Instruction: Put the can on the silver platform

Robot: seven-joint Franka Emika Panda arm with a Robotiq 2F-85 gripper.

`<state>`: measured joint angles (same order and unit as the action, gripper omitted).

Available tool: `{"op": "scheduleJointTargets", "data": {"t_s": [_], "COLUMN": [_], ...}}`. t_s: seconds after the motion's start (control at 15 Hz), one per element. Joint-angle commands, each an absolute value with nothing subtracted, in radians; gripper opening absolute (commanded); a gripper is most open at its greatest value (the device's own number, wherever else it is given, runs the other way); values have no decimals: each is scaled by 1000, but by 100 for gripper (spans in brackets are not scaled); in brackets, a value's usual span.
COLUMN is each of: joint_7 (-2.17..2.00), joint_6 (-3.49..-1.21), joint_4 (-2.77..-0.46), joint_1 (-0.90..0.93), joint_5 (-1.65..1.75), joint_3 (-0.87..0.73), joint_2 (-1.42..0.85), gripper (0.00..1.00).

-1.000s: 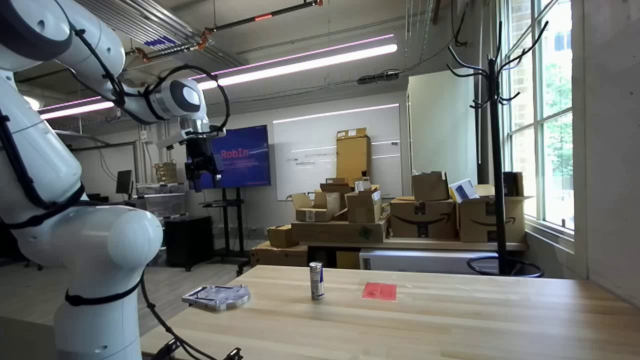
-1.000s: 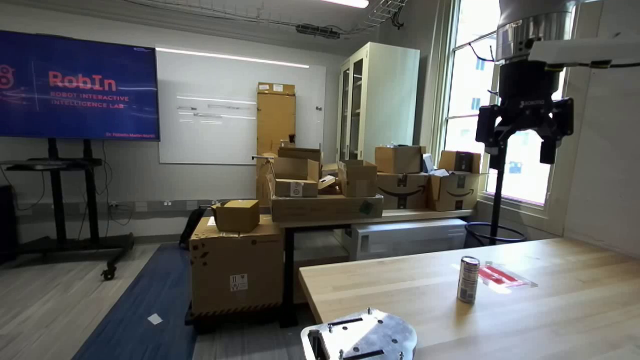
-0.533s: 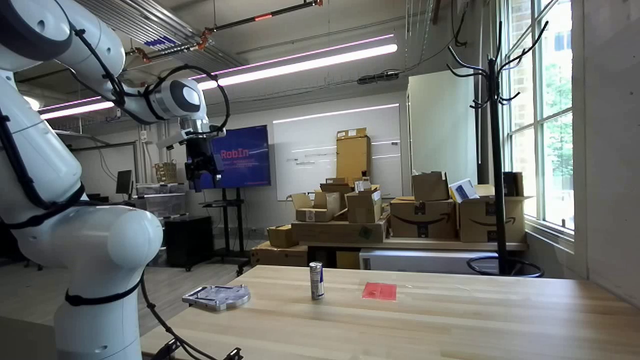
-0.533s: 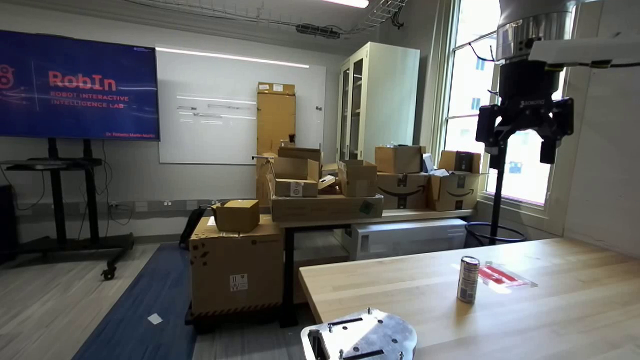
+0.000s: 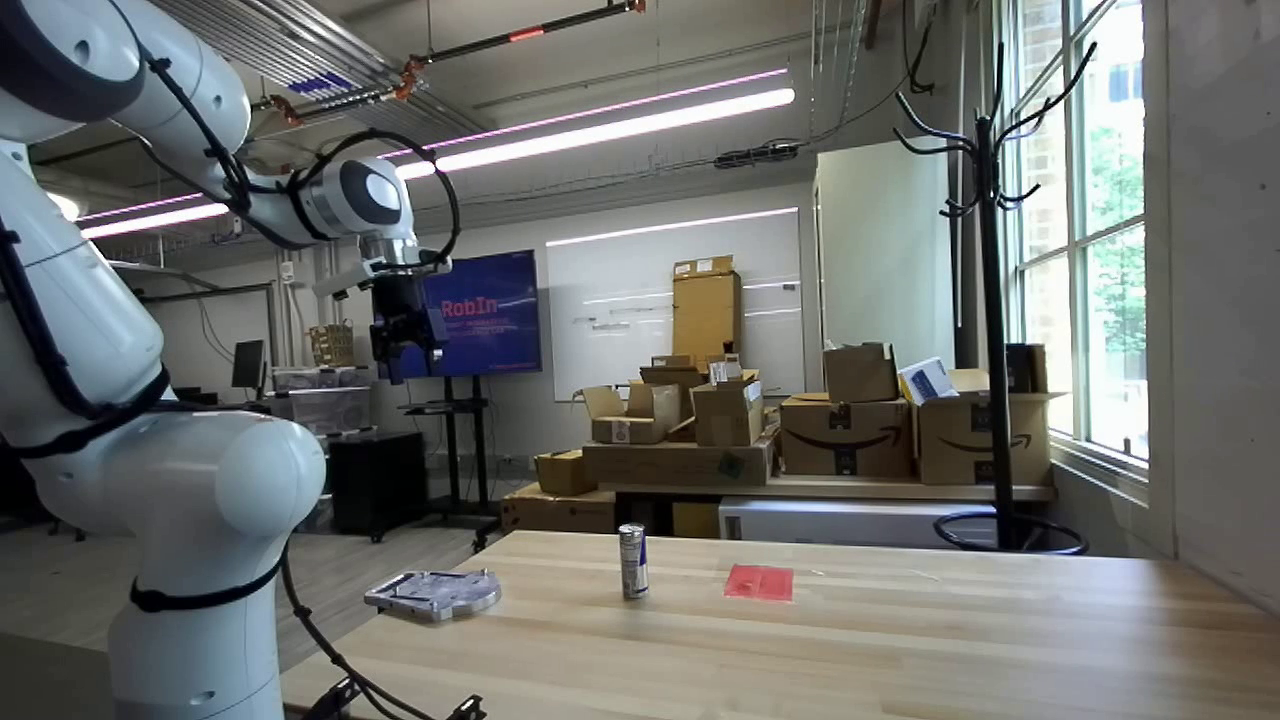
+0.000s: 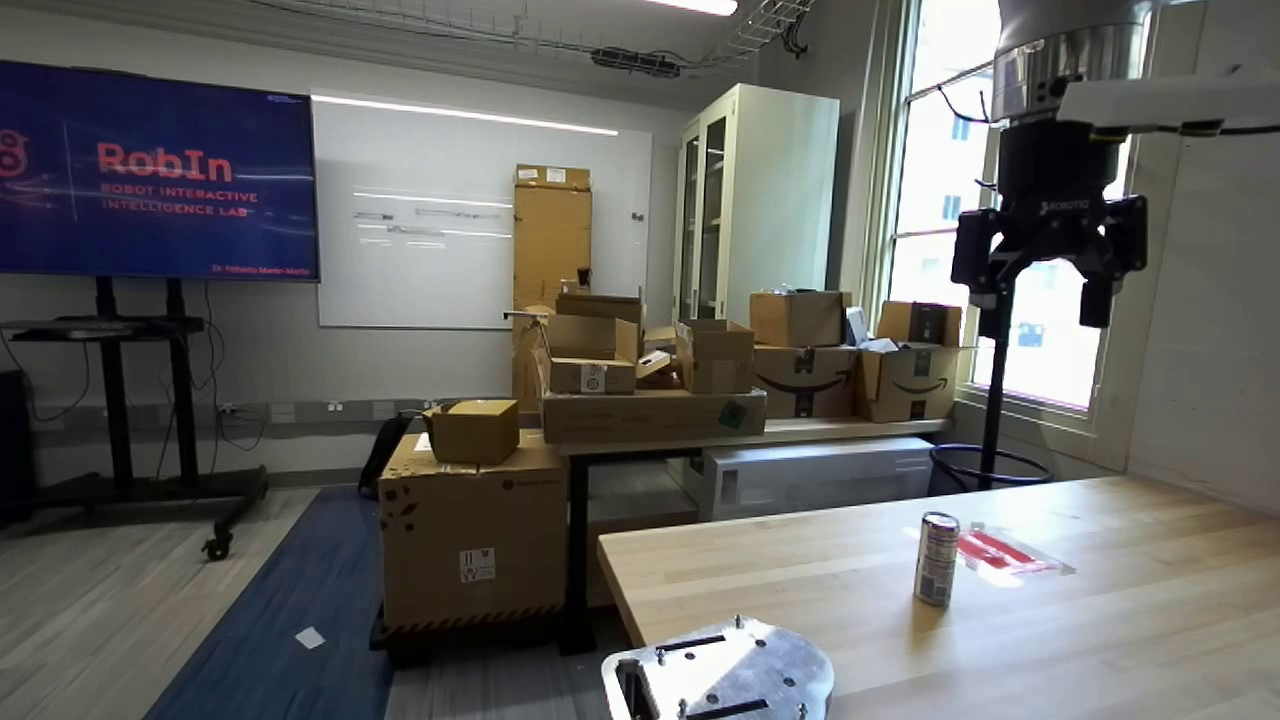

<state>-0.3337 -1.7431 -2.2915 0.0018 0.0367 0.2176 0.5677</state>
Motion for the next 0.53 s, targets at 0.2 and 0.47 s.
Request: {"op": "scheduleJointTargets", "data": {"t_s": [0.2, 0.47], "joint_7": [-330, -335], "joint_6": [-1803, -1849], "joint_4": [-2173, -2072], "joint_1": [-21, -46], "joint_5": [44, 50], "joint_3": [136, 75], "joint_2": [433, 297], "gripper": [100, 100]}}
